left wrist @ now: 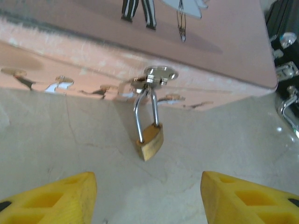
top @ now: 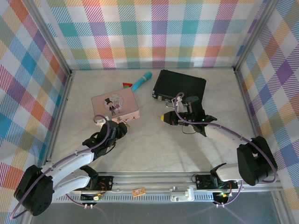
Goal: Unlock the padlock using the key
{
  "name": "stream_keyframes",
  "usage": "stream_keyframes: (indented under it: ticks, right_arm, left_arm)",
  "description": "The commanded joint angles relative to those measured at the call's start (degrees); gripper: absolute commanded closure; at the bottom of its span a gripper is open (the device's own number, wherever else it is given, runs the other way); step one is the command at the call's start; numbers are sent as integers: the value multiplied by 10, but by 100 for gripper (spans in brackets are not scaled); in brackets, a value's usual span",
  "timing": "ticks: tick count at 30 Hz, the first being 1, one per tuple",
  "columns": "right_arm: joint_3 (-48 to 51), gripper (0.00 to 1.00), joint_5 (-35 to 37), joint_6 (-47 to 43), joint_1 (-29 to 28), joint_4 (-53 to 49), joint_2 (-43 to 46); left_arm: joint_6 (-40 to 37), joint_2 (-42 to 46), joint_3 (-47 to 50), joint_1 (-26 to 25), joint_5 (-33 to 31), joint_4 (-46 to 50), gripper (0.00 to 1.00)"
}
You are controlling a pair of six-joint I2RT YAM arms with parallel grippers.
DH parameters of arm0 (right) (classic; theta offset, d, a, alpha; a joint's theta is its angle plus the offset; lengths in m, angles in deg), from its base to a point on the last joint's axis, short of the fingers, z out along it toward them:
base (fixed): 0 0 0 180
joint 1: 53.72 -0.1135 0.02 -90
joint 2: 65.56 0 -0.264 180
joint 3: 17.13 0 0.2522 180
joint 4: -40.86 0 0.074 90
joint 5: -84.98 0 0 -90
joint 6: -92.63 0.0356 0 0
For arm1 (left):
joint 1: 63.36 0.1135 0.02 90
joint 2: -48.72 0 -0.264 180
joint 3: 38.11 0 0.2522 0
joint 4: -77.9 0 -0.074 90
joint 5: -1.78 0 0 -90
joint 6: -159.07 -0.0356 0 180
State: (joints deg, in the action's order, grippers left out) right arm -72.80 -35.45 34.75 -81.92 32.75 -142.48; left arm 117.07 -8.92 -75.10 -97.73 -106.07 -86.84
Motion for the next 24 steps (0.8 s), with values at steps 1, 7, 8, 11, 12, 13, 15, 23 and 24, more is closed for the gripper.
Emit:
stream_keyframes:
  ticks: [1, 7, 8, 11, 12, 13, 15, 23, 24]
  right_arm:
    - [16, 100, 5, -2, -3, 24, 19]
    - [32, 100, 16, -2, -3, 25, 40]
    - [35, 100, 18, -2, -3, 23, 45]
    - [40, 100, 25, -7, -3, 21, 58]
    - [42, 100, 26, -7, -3, 20, 61]
    - [44, 100, 28, -8, -3, 21, 64]
    - [47, 100, 31, -8, -3, 22, 67]
    - [54, 100, 37, -8, -3, 33, 64]
    - [54, 100, 35, -7, -3, 38, 62]
  left_arm:
    - [-21, -47, -4, -11, -49, -84, 42]
    - [-25, -172, -57, -52, -103, -106, 54]
    - [-21, -188, -65, -60, -117, -106, 54]
    - [2, -223, -77, -70, -148, -103, 51]
    - [9, -235, -81, -71, -155, -99, 49]
    - [17, -245, -86, -72, -160, -92, 48]
    - [35, -265, -98, -72, -168, -71, 46]
    - [67, -282, -94, -73, -184, -43, 36]
    - [59, -288, -96, -72, -182, -51, 36]
